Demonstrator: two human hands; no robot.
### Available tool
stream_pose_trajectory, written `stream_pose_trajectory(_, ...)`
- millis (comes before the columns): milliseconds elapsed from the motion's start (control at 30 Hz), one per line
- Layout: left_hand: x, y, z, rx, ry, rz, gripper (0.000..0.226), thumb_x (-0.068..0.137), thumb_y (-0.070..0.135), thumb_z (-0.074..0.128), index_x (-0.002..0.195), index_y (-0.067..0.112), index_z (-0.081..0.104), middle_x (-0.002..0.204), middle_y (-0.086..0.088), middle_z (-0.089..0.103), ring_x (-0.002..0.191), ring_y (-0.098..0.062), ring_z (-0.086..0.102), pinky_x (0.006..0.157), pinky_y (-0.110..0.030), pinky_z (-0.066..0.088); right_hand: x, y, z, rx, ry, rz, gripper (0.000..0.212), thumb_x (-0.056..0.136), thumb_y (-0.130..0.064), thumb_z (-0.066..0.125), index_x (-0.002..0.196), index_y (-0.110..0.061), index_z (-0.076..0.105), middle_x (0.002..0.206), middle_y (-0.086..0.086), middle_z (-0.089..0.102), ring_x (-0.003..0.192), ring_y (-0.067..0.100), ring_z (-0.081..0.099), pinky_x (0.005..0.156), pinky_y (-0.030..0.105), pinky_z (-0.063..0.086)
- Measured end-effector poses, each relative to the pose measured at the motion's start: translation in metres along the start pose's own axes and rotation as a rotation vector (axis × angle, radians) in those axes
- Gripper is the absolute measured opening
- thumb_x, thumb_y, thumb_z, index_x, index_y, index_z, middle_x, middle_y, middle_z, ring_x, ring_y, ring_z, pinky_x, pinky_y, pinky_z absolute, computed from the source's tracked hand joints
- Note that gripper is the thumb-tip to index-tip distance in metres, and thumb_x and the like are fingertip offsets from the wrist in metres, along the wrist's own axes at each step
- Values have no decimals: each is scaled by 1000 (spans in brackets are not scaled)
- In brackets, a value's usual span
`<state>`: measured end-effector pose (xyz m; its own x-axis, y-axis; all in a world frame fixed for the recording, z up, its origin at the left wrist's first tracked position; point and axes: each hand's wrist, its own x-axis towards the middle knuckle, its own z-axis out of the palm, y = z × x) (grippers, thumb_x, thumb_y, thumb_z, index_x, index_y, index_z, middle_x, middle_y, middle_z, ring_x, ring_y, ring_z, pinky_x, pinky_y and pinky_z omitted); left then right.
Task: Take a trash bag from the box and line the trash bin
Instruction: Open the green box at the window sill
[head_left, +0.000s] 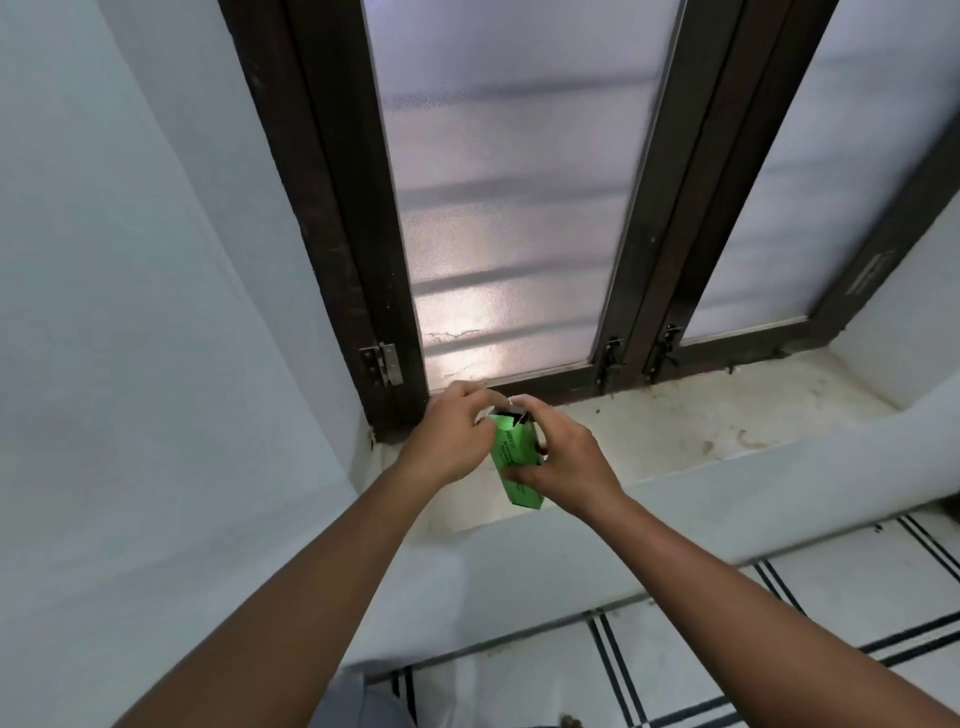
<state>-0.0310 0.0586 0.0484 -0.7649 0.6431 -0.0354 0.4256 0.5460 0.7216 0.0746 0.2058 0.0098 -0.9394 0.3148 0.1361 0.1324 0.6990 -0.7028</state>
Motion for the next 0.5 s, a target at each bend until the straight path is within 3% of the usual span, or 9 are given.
stream_pose_trajectory(100, 5, 10, -4, 55, -76, -42, 30, 87, 35, 57, 116, 34, 66, 126, 8, 46, 116, -16, 53, 99, -44, 52, 6, -1, -9, -2, -6, 10, 82, 61, -31, 88, 131, -42, 48, 124, -18, 62, 100, 14, 62, 82, 41, 59)
stream_pose_trajectory(200, 9, 15, -1, 25, -14, -13, 23, 82, 21, 66, 102, 28, 59, 110, 0, 52, 91, -20, 63, 80, -44, 59, 13, -2, -17, 22, -8, 31, 86, 57, -32, 93, 133, -37, 51, 126, -16, 63, 97, 12, 62, 80, 34, 57)
stream_pose_trajectory(300, 7, 15, 8, -183, 76, -35, 27, 87, 5, 62, 103, 26, 62, 102, -2, 68, 88, -22, 72, 65, -34, 59, 19, 3, -23, 156, 35, 124, 83, 54, -26, 96, 127, -33, 56, 114, -19, 65, 100, 10, 62, 80, 29, 53)
stream_pose_trajectory(333, 5, 15, 11, -228, 64, -38, 34, 88, 2, 61, 108, 29, 63, 105, 1, 70, 91, -19, 72, 62, -27, 56, 21, 5, -24, 208, 46, 162, 81, 55, -23, 96, 126, -32, 57, 109, -20, 64, 101, 11, 62, 81, 30, 54)
stream_pose_trajectory(400, 1, 12, 18, -234, -22, -15, 58, 88, 1, 64, 130, 40, 55, 123, 8, 65, 108, -12, 67, 70, -21, 56, 24, 6, -25, 330, 46, 248, 80, 58, -21, 96, 127, -30, 56, 107, -19, 61, 101, 13, 64, 76, 38, 62)
stream_pose_trajectory(500, -1, 12, 29, -172, -163, 21, 104, 81, -1, 69, 156, 51, 19, 151, 11, 43, 126, -12, 54, 72, -19, 58, 28, 5, -26, 588, -8, 425, 72, 71, -18, 90, 132, -30, 53, 117, -9, 59, 100, 22, 70, 66, 41, 66)
